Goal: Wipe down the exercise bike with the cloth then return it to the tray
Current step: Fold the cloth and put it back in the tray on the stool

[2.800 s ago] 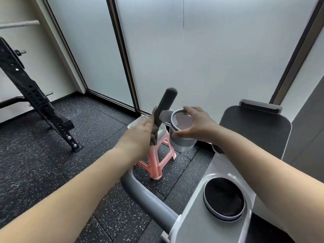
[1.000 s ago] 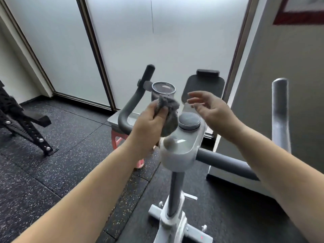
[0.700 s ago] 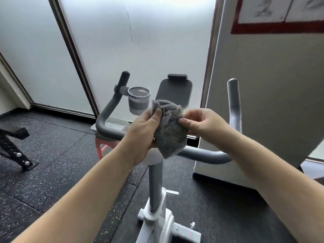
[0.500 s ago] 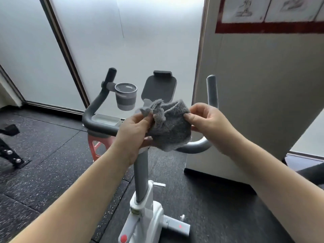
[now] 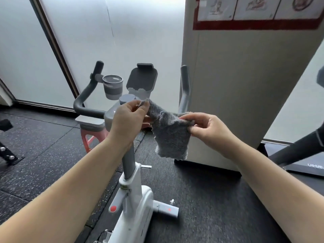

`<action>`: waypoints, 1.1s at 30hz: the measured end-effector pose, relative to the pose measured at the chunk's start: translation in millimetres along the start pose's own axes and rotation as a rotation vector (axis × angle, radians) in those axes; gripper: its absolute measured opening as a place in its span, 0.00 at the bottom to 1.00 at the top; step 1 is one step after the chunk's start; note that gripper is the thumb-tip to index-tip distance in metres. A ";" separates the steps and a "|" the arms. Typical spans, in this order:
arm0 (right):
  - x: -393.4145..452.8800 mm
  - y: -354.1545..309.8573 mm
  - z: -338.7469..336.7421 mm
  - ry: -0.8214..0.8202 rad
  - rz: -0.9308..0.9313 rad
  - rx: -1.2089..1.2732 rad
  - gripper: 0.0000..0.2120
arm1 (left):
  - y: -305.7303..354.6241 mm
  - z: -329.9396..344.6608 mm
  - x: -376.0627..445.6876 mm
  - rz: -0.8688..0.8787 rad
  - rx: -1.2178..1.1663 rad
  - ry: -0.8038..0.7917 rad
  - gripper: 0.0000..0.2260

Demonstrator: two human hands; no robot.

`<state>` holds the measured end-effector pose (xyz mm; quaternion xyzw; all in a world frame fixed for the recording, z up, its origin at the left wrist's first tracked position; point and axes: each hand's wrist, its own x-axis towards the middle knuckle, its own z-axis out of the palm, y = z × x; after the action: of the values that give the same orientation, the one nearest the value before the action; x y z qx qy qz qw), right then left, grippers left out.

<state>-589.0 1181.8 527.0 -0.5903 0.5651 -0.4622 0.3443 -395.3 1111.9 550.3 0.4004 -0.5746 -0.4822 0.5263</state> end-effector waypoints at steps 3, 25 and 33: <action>-25.4 -4.2 2.7 0.072 0.086 0.051 0.11 | -4.9 -8.8 -14.8 0.028 0.075 -0.009 0.06; -222.4 8.1 -26.3 0.139 0.167 0.065 0.12 | -8.9 10.3 -191.4 -0.017 0.193 0.002 0.08; -291.5 3.9 -15.2 0.008 0.189 0.066 0.16 | -4.0 -3.9 -266.4 -0.215 0.074 0.073 0.08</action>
<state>-585.3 1470.4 482.9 -0.5207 0.6041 -0.4486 0.4033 -358.1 1368.3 488.0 0.4961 -0.5260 -0.4996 0.4770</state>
